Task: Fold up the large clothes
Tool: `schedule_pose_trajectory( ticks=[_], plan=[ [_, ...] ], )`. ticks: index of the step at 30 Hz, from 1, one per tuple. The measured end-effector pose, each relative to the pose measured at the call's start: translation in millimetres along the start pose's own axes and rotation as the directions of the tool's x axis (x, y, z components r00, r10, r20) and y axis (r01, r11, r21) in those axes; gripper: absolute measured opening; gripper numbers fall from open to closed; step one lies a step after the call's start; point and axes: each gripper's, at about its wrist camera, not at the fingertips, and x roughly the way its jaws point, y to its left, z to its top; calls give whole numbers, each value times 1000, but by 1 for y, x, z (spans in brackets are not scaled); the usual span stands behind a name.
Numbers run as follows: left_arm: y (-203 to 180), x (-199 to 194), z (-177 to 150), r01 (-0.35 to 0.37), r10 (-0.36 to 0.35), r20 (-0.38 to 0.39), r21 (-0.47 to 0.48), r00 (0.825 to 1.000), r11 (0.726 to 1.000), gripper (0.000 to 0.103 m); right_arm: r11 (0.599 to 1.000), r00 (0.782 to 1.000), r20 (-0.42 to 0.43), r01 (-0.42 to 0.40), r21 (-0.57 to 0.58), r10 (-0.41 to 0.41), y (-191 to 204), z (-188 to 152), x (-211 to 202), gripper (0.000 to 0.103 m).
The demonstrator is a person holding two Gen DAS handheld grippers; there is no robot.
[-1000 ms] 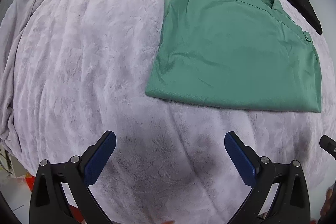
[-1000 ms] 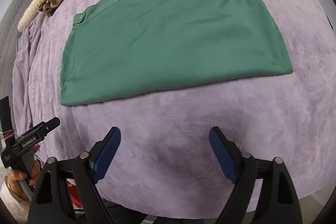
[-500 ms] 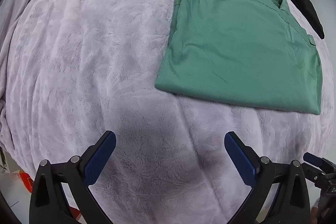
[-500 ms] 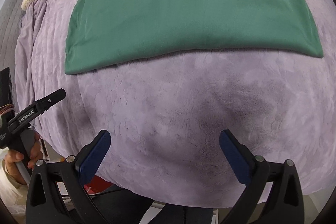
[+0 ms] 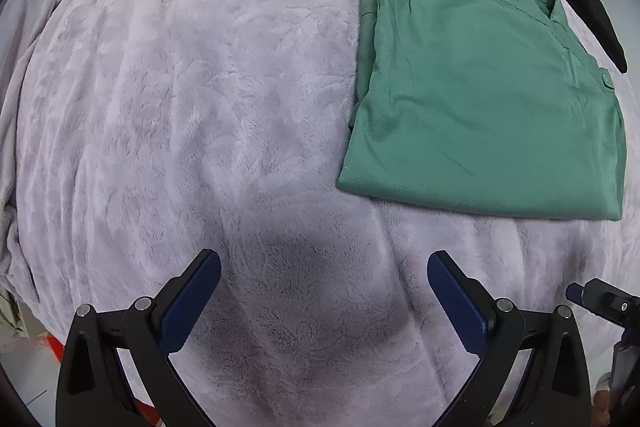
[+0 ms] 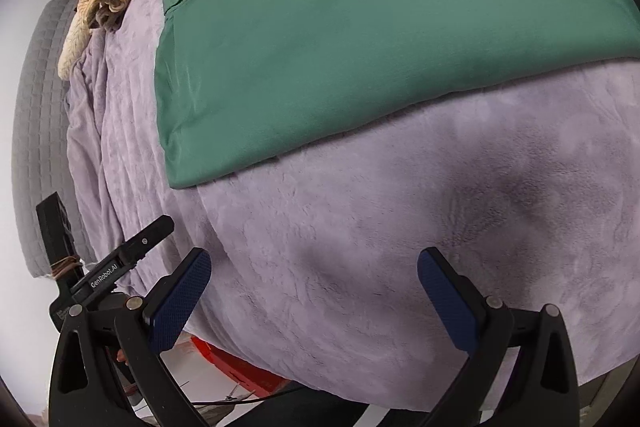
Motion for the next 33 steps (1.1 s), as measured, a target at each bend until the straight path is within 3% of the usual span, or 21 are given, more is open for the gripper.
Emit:
schedule_pose_trajectory(
  ticks=[5, 10, 15, 19, 25, 26, 27, 28, 29, 30, 31, 33],
  plan=[
    [8, 6, 13, 4, -4, -4, 1, 1000, 1000, 103, 998, 998, -12, -63, 28, 64, 8, 4, 18, 103],
    [18, 12, 33, 47, -47, 0, -19, 999, 999, 103, 982, 984, -9, -177, 61, 178, 15, 9, 33, 103],
    [31, 14, 64, 105, -103, 46, -49, 994, 993, 103, 922, 933, 43, -359, 146, 357, 15, 21, 47, 103],
    [41, 21, 85, 192, -188, 61, -66, 980, 979, 103, 880, 905, 98, -425, 212, 413, 12, 35, 67, 103],
    [35, 29, 116, 291, -289, 65, -40, 955, 956, 103, 768, 817, 225, -575, 281, 530, 16, 53, 82, 101],
    [31, 30, 118, 323, -320, 56, -45, 946, 945, 103, 751, 806, 234, -592, 293, 544, 17, 55, 84, 94],
    [31, 34, 125, 358, -356, 44, -56, 934, 932, 103, 741, 801, 237, -599, 304, 550, 18, 57, 87, 70],
    [30, 37, 121, 379, -377, 37, -68, 925, 923, 103, 751, 815, 226, -579, 317, 533, 19, 59, 89, 51],
    [28, 39, 122, 388, -387, 32, -81, 922, 918, 103, 755, 821, 217, -571, 323, 528, 19, 60, 91, 17],
    [28, 44, 128, 392, -391, 23, -93, 920, 915, 103, 750, 815, 216, -579, 320, 538, 20, 61, 92, 10],
    [24, 47, 125, 400, -400, 17, -103, 916, 911, 103, 745, 806, 221, -592, 309, 549, 20, 62, 90, 9],
    [24, 53, 131, 458, -461, 2, -123, 887, 881, 103, 733, 780, 233, -625, 268, 581, 24, 64, 79, 8]
  ],
)
